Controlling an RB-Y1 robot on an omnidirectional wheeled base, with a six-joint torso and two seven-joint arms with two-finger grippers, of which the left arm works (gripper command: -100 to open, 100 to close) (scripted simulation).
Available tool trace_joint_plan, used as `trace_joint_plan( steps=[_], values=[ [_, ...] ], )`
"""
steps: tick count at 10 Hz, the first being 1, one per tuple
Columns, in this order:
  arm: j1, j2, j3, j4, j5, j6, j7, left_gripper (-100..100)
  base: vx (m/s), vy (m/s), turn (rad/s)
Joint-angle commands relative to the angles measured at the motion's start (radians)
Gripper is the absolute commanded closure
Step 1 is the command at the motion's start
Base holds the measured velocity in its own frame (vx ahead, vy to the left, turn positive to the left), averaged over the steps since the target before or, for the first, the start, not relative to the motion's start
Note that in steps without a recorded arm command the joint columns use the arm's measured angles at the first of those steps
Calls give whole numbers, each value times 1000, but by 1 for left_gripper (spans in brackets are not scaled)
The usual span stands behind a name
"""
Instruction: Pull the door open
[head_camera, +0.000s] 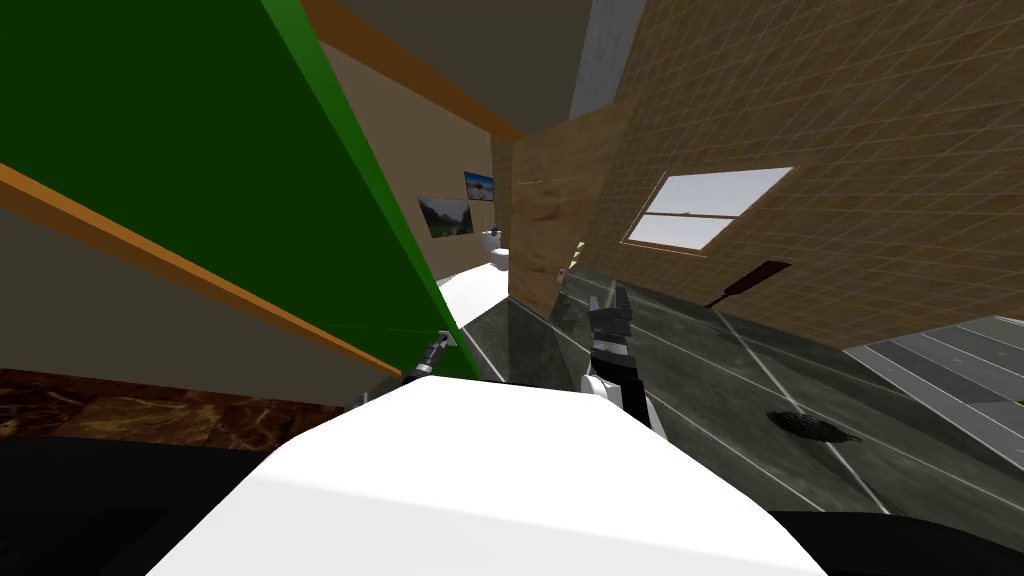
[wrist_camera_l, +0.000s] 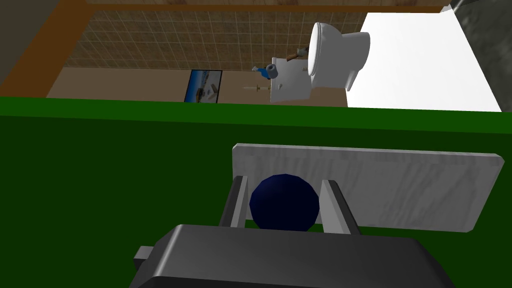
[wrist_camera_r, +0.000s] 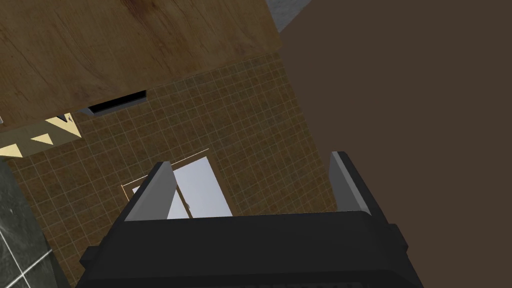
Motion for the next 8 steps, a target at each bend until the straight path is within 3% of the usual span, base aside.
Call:
trace_joint_plan(
  steps=[1, 4, 5, 8],
  values=[
    [-28, -9, -6, 15, -1, 20, -7, 100, -187, 65, -109],
    [-85, -15, -10, 43, 1, 48, -12, 100, -195, 63, -86],
    [-100, -16, -11, 50, 1, 56, -13, 100, -51, 60, 119],
    [-107, -17, -12, 53, 2, 59, -14, 100, -2, 5, 13]
  ],
)
